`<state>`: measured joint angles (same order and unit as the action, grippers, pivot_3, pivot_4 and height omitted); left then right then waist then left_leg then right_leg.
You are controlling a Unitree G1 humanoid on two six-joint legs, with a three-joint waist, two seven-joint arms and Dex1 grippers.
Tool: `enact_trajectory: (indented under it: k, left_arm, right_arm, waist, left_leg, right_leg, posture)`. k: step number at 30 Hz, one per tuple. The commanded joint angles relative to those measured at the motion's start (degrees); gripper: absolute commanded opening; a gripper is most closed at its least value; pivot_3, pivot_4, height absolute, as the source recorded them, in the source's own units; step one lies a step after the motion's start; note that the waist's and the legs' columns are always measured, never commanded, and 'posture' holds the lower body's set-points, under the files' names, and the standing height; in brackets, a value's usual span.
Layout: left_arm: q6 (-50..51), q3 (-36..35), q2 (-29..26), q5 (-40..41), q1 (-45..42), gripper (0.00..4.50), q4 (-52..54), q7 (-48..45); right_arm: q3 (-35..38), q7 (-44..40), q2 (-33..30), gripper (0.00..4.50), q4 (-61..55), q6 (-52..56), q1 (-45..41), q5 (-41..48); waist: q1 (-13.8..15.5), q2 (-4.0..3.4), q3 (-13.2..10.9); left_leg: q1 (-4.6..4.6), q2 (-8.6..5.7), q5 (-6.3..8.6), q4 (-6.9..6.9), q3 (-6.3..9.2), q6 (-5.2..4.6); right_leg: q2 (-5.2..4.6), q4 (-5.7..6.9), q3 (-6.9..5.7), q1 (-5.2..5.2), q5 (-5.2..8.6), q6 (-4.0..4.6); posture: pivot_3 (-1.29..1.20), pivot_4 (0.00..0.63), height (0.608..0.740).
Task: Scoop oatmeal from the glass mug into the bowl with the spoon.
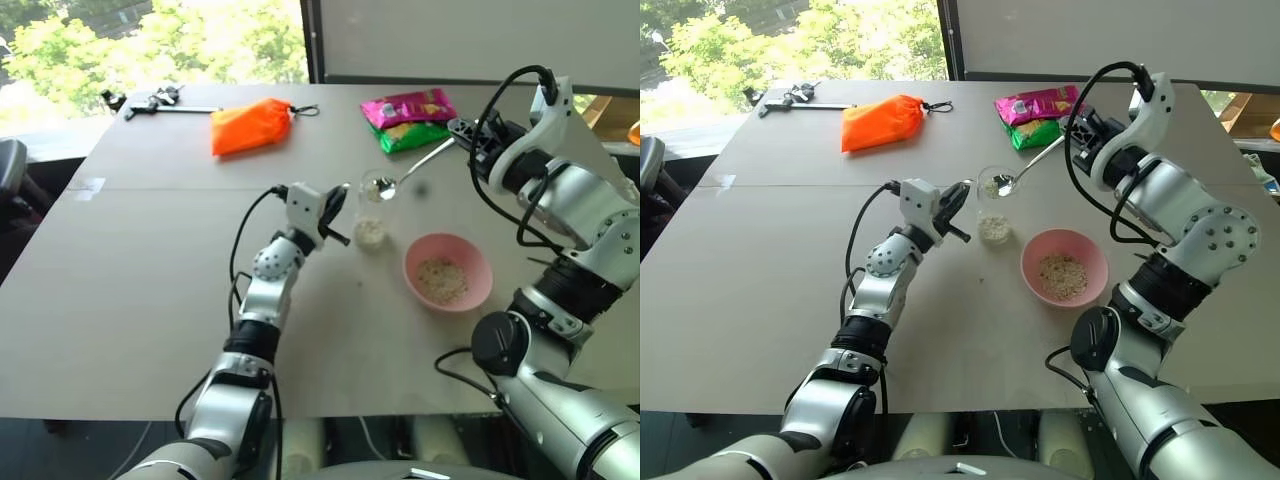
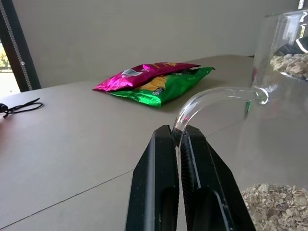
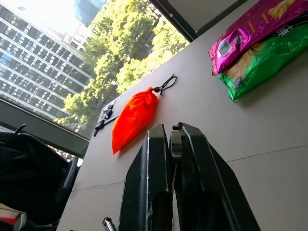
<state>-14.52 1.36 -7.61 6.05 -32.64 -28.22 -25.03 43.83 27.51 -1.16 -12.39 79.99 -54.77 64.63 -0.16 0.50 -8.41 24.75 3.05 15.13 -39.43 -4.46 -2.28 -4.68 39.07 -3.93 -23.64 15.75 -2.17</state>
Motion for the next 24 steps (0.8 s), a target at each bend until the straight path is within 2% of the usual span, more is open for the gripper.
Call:
enact_trajectory:
  k: [1,13,18,24]
  left_arm:
    - [-3.6,-0.7,1.2,0.8,1.1,0.03,-2.3,-0.5]
    - [-9.6,-2.6,2.8,2.6,0.5,0.03,-7.2,-1.0]
    - [-10.5,-2.8,3.1,3.1,0.2,0.03,-8.1,-1.4]
    - [-11.0,-2.7,3.3,3.2,-0.2,0.03,-8.6,-1.8]
  right_arm:
    - [1.0,6.3,-0.5,0.0,-1.1,-2.4,0.3,5.9]
    - [-7.2,18.8,-3.6,0.0,-0.9,-17.2,8.3,25.8]
    - [-11.2,20.5,-5.4,0.0,-1.1,-24.4,11.6,30.8]
    - [-15.8,19.0,-7.4,0.0,-1.6,-31.1,14.8,33.5]
  waist:
    - [0.0,0.0,0.0]
    - [-0.4,0.0,0.0]
    - [-0.5,0.0,0.0]
    - [-0.5,0.0,0.0]
  left_leg:
    - [0.0,0.0,0.0,0.0,-0.01,0.0]
    - [0.01,0.01,0.01,0.02,-0.02,-0.02]
    - [0.01,0.01,0.01,0.02,-0.02,-0.02]
    - [0.01,0.02,0.02,0.02,-0.02,-0.03]
  right_leg:
    - [0.0,0.0,0.0,0.0,0.0,0.0]
    - [0.01,-0.04,0.03,0.0,0.0,0.0]
    - [0.02,-0.04,0.04,0.0,0.0,0.0]
    - [0.02,-0.05,0.05,0.0,0.0,-0.01]
  posture:
    - [0.0,0.15,0.696]
    - [0.0,0.15,0.696]
    - [0.0,0.15,0.696]
    - [0.0,0.15,0.696]
